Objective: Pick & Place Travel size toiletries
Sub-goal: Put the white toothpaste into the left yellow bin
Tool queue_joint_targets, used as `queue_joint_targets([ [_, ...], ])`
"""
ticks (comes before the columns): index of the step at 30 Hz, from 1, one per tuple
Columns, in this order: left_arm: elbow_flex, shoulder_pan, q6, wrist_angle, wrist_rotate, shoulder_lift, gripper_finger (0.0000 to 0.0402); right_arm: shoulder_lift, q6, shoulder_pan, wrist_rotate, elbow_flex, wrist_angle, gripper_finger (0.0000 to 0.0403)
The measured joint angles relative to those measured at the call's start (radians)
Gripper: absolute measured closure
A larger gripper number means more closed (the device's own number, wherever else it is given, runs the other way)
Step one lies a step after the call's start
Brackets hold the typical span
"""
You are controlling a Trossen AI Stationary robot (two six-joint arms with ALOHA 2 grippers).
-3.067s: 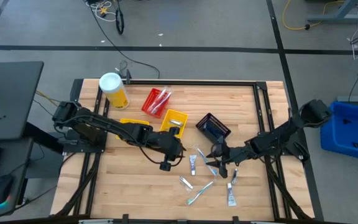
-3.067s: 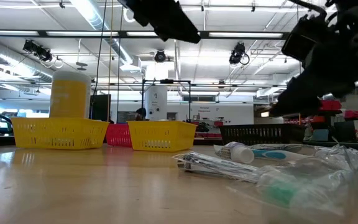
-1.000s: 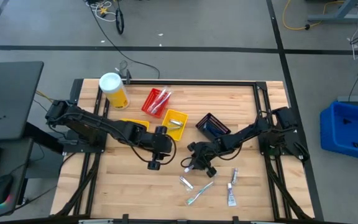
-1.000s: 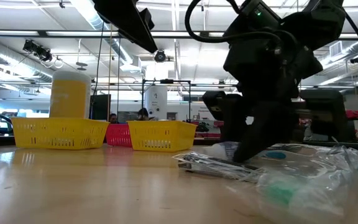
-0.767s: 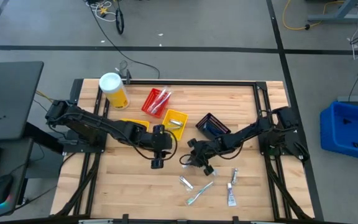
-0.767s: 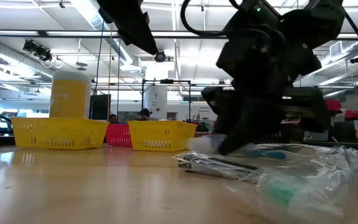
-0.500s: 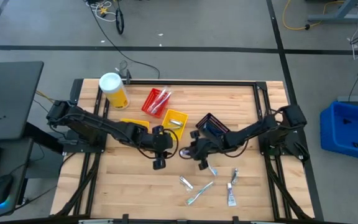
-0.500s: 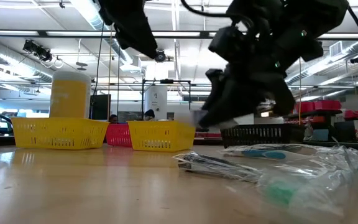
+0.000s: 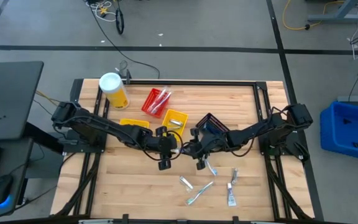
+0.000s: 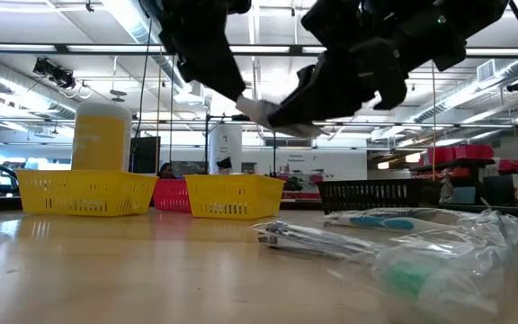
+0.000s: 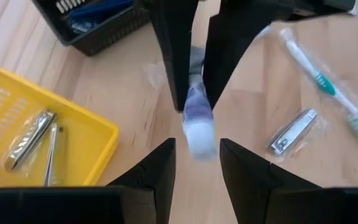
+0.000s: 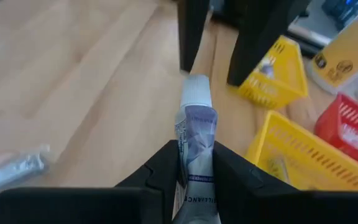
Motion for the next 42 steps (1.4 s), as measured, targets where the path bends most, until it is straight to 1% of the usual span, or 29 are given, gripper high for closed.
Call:
queue_joint_targets([
  [7,0.000,0.000,0.019,0.001,-0.001,0.000,0.0270,0.000,-0.003,-0.003,0.002,0.000,0.089,0.0314],
  [10,0.000,0.000,0.020,0.002,-0.003,0.000,0.0271,0.000,-0.014,-0.004,0.001,0.000,0.096,0.0313],
  [13,0.000,0.000,0.020,0.002,-0.004,0.000,0.0282,0.000,-0.022,-0.004,0.001,0.000,0.094,0.0314],
  [20,0.000,0.000,0.019,-0.002,-0.006,0.000,0.0322,0.000,-0.016,-0.004,0.001,0.000,0.092,0.0314],
  [26,0.000,0.000,0.019,-0.002,-0.005,0.000,0.0322,0.000,-0.018,-0.004,0.001,0.000,0.091,0.0306],
  [32,0.000,0.000,-0.001,0.000,-0.005,0.000,0.0325,0.000,-0.018,-0.009,0.007,0.000,0.082,0.0271],
  [36,0.000,0.001,-0.006,-0.018,-0.013,0.000,0.0325,0.000,0.062,-0.009,0.100,0.001,0.060,0.0236],
  [38,0.000,0.001,-0.009,-0.040,-0.030,0.000,0.0322,0.000,0.101,-0.009,0.146,0.001,0.020,0.0216],
  [42,0.000,0.000,-0.053,-0.129,-0.053,-0.001,0.0321,0.000,0.170,-0.010,0.167,0.001,-0.066,0.0179],
])
